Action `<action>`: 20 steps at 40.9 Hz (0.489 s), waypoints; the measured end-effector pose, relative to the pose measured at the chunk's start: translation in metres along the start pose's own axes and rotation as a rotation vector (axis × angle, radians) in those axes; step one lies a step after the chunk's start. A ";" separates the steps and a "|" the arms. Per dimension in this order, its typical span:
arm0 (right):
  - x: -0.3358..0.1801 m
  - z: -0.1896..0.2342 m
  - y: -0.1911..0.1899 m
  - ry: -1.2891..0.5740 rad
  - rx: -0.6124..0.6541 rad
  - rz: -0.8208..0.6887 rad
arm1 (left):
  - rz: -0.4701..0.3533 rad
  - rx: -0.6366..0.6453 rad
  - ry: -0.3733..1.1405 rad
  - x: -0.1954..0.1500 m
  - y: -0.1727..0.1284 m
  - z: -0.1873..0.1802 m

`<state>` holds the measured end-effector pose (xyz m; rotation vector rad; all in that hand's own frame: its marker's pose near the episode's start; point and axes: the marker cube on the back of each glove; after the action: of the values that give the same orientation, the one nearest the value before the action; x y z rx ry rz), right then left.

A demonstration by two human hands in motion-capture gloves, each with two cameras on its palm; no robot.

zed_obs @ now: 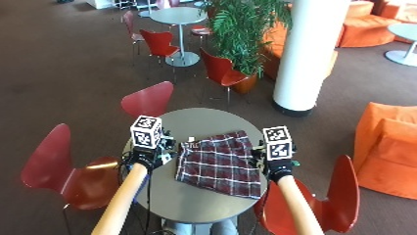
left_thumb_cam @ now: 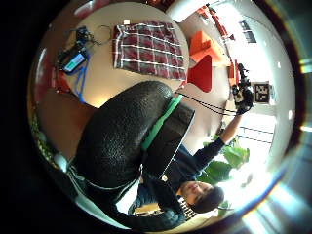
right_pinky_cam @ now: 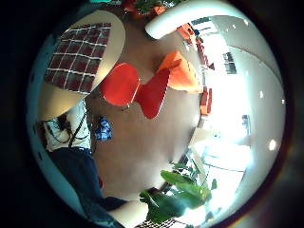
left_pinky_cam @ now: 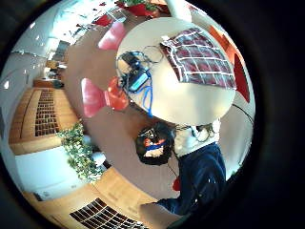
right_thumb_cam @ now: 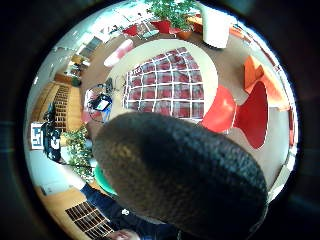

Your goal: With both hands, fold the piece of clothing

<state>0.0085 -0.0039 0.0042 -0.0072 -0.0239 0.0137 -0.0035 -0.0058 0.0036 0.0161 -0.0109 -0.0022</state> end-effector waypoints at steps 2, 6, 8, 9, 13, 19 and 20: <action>0.005 0.001 -0.001 -0.011 -0.002 0.006 | 0.001 0.001 -0.003 -0.002 -0.003 0.003; 0.016 0.002 0.000 -0.041 -0.007 0.014 | 0.001 -0.015 -0.010 -0.003 -0.009 0.010; 0.022 0.003 -0.001 -0.049 -0.008 0.024 | 0.007 -0.025 -0.007 -0.003 -0.012 0.015; 0.024 0.005 -0.002 -0.054 -0.008 0.029 | 0.011 -0.030 -0.004 -0.004 -0.015 0.019; 0.029 0.008 -0.005 -0.076 -0.013 0.039 | 0.019 -0.043 0.006 -0.003 -0.019 0.026; 0.036 0.013 -0.014 -0.087 -0.023 0.056 | 0.022 -0.049 -0.011 -0.007 -0.032 0.042; 0.037 0.013 -0.016 -0.088 -0.019 0.059 | 0.023 -0.046 -0.015 -0.007 -0.035 0.044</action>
<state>0.0453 -0.0195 0.0187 -0.0267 -0.1114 0.0731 -0.0113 -0.0411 0.0465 -0.0301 -0.0258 0.0200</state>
